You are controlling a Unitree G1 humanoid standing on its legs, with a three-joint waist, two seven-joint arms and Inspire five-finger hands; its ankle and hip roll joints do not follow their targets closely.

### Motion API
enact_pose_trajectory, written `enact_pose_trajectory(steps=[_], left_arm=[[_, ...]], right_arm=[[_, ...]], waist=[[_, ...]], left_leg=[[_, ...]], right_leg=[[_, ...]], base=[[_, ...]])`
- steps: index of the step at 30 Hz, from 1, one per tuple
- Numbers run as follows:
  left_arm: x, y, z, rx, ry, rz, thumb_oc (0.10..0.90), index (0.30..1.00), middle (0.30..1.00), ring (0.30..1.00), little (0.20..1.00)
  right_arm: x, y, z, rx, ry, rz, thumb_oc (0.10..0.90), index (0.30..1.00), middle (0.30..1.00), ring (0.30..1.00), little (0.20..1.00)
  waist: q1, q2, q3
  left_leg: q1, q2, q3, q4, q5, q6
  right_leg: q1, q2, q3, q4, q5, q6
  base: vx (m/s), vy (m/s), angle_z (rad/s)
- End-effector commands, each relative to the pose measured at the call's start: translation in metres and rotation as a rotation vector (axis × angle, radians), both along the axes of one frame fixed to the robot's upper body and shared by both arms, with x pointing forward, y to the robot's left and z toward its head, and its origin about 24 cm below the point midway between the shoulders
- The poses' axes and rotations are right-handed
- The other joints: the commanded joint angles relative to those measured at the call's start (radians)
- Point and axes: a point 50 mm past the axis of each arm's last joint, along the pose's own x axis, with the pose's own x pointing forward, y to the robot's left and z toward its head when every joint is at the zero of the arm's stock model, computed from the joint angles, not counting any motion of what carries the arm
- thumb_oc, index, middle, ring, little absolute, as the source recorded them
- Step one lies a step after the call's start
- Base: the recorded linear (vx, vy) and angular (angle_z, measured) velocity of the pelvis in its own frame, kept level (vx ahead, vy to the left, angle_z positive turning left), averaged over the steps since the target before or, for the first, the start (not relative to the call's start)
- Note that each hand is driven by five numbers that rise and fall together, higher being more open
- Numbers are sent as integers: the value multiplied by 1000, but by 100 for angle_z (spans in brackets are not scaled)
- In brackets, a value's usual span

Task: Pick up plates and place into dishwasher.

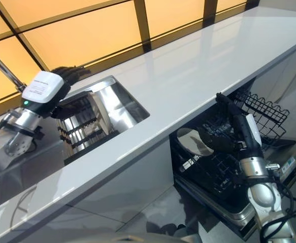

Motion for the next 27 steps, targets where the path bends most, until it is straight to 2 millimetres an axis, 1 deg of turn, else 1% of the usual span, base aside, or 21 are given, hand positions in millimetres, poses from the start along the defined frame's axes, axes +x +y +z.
enact_pose_trajectory(steps=[1,3,5,7,9,12,15,20,27], left_arm=[[13,12,86,44,-206,44,800,900,900,900,900],[16,13,91,65,-172,63,800,900,900,900,900],[19,19,96,80,-150,90,800,900,900,900,900],[22,23,100,129,-109,107,800,900,900,900,900],[23,22,102,150,-100,107,800,900,900,900,900],[25,22,112,188,-107,113,800,900,900,900,900],[27,24,118,201,-111,126,800,900,900,900,900],[27,29,117,255,-79,151,800,900,900,900,900],[28,31,116,315,-31,170,800,900,900,900,900]], right_arm=[[15,2,61,-35,-290,66,800,900,900,900,900],[15,1,61,-38,-288,67,800,900,900,900,900],[15,0,61,-42,-284,68,800,900,900,900,900],[14,-1,62,-44,-281,68,800,900,900,900,900],[14,-2,63,-43,-282,67,800,900,900,900,900],[14,-4,64,-47,-277,66,800,900,900,900,900],[14,-4,62,-49,-276,72,800,900,900,900,900],[13,-6,63,-47,-274,60,800,900,900,900,900],[12,-8,65,-59,-269,69,800,900,900,900,900]], waist=[[-16,22,-17],[-20,26,-15],[-25,33,-13],[-34,44,-10],[-36,46,-9],[-43,56,-2],[-46,61,-1],[-46,65,-1],[-52,75,6]], left_leg=[[23,-74,15,7,-153,64],[23,-74,20,7,-153,63],[23,-74,26,7,-153,64],[22,-73,36,7,-151,63],[22,-72,38,7,-151,62],[20,-73,43,7,-151,62],[19,-74,48,7,-151,62],[17,-75,48,7,-151,61],[17,-78,47,7,-149,60]], right_leg=[[9,81,-9,6,-63,30],[8,81,-7,6,-61,32],[6,81,-3,6,-61,35],[3,81,1,6,-58,38],[2,81,3,6,-57,39],[-1,81,5,6,-55,42],[-4,81,7,6,-55,43],[-6,81,8,6,-55,44],[-7,82,10,6,-55,44]], base=[[0,0,0],[5,0,-2],[11,2,-4],[14,0,-6],[4,-2,-4],[7,-3,-7],[9,-5,-4],[3,-3,-1],[0,0,0]])
